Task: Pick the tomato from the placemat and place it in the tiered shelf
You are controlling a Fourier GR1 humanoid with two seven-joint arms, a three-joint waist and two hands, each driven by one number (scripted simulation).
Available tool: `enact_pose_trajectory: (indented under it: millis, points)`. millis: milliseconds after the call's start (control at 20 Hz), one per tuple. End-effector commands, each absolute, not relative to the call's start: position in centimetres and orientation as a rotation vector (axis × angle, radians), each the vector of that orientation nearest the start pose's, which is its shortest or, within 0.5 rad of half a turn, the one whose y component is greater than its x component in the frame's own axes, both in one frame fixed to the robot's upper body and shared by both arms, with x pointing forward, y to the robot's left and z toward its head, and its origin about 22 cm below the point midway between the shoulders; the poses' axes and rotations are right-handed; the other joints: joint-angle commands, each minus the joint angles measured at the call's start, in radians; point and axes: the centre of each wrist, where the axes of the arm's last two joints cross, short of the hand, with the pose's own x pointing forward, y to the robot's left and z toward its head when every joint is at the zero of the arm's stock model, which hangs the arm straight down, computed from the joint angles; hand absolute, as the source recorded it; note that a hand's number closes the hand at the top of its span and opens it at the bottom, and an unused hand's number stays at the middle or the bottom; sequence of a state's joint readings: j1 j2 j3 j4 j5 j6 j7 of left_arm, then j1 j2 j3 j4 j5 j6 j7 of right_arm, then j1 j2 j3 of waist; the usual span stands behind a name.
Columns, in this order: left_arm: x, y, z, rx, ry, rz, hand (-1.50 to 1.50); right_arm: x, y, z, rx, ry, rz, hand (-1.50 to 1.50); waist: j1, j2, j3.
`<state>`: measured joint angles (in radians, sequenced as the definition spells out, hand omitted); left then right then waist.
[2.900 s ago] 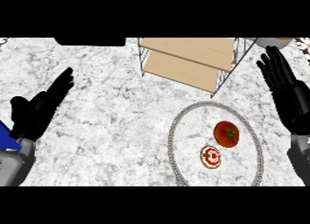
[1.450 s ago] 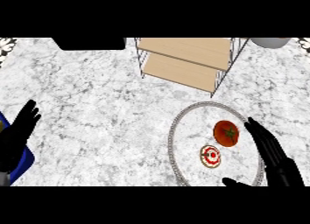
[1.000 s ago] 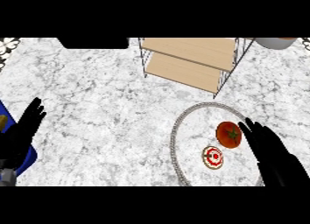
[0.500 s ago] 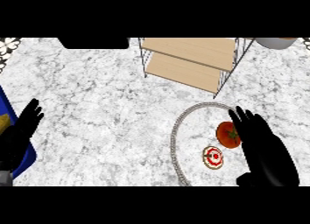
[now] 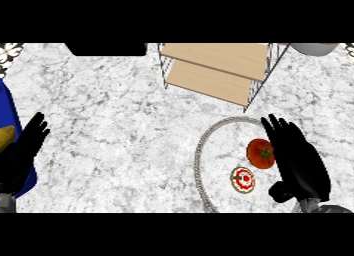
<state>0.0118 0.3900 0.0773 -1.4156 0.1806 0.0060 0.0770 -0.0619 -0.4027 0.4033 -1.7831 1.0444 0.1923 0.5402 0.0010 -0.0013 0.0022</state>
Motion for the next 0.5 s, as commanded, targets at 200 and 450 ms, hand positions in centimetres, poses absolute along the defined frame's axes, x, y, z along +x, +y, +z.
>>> enact_pose_trajectory:
  millis: [200,450]
  points:
    - [23.5,36.7,-0.2,0.256,-1.350,-0.044,0.00,25.2,-20.5,4.6,-1.069,-1.131,1.219,-1.50,0.001,0.001,-0.002]
    - [23.3,34.5,-2.3,0.251,-1.343,-0.044,0.00,25.5,-22.5,2.3,-1.055,-1.099,1.217,-1.50,-0.001,0.002,-0.002]
